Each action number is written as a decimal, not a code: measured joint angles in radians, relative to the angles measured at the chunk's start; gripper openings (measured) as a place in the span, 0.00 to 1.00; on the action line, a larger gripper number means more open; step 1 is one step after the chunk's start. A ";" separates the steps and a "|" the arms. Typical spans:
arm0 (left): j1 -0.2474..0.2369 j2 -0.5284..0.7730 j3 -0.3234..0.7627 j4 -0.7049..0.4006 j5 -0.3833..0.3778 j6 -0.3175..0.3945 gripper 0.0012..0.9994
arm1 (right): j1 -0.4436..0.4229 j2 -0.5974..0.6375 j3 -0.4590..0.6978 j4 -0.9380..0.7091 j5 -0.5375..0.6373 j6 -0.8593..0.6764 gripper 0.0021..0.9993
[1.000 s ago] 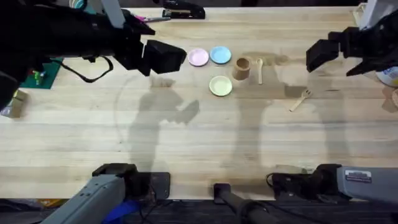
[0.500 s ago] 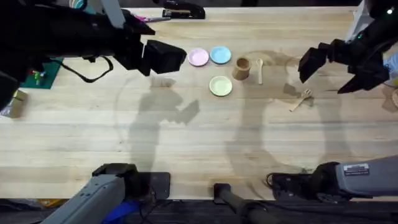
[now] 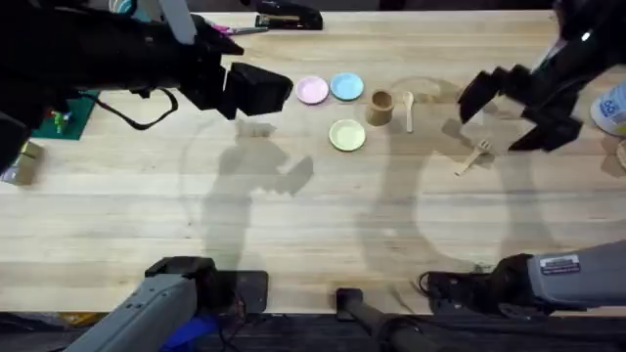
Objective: Pick up a utensil and set it on the pink plate, then put the other utensil in the container.
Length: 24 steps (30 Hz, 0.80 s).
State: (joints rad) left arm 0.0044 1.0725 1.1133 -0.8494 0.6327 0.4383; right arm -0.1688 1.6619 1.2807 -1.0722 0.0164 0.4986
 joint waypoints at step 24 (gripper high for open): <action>0.000 0.000 0.000 0.000 0.000 0.000 0.99 | 0.023 -0.002 -0.251 0.179 0.016 0.214 0.91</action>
State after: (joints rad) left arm 0.0044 1.0725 1.1133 -0.8494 0.6327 0.4381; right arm -0.1455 1.6596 1.0302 -0.8932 0.0326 0.7128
